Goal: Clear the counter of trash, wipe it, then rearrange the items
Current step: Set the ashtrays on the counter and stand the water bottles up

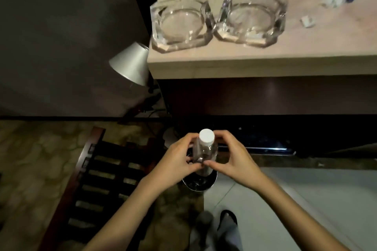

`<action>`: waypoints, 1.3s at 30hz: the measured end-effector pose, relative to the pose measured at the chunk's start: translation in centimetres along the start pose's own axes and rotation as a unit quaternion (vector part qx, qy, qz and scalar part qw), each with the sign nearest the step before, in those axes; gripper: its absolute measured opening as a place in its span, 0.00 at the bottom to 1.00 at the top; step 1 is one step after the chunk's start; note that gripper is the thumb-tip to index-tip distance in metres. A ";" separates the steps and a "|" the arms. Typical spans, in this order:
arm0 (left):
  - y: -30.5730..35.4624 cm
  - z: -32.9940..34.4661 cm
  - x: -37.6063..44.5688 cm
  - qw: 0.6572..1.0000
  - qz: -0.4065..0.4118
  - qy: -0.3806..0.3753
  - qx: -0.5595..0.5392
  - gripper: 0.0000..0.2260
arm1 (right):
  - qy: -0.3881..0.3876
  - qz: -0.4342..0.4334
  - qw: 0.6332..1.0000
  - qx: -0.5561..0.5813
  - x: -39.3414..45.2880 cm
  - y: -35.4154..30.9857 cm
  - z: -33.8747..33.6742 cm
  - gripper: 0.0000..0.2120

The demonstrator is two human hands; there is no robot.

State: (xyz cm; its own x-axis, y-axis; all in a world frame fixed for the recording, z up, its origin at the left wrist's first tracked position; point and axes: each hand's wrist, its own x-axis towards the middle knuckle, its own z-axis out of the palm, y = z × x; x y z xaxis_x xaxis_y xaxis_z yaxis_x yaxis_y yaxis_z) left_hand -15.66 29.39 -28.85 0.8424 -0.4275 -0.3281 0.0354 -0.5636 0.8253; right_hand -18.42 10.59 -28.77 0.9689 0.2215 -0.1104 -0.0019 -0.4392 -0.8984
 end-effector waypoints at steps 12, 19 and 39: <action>-19.6 11.4 9.3 0.970 -0.105 -0.057 0.212 0.24 | -0.037 0.142 0.987 -0.071 3.6 22.7 13.7 0.27; -23.1 11.9 10.7 0.948 -0.153 -0.085 0.266 0.25 | -0.102 0.227 0.958 -0.140 4.0 28.1 14.0 0.32; 7.6 -2.9 2.6 0.929 0.011 -0.105 0.353 0.18 | -0.138 0.075 0.941 -0.299 1.5 -2.7 -6.6 0.21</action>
State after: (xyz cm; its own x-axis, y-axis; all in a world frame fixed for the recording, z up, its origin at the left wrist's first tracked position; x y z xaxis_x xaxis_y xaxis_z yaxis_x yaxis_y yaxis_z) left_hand -11.61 26.00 -22.11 0.7125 -0.5305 -0.4592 -0.4047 -0.8454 0.3487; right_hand -15.28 6.32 -23.72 0.8677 0.2999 -0.3964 0.0865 -0.8764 -0.4737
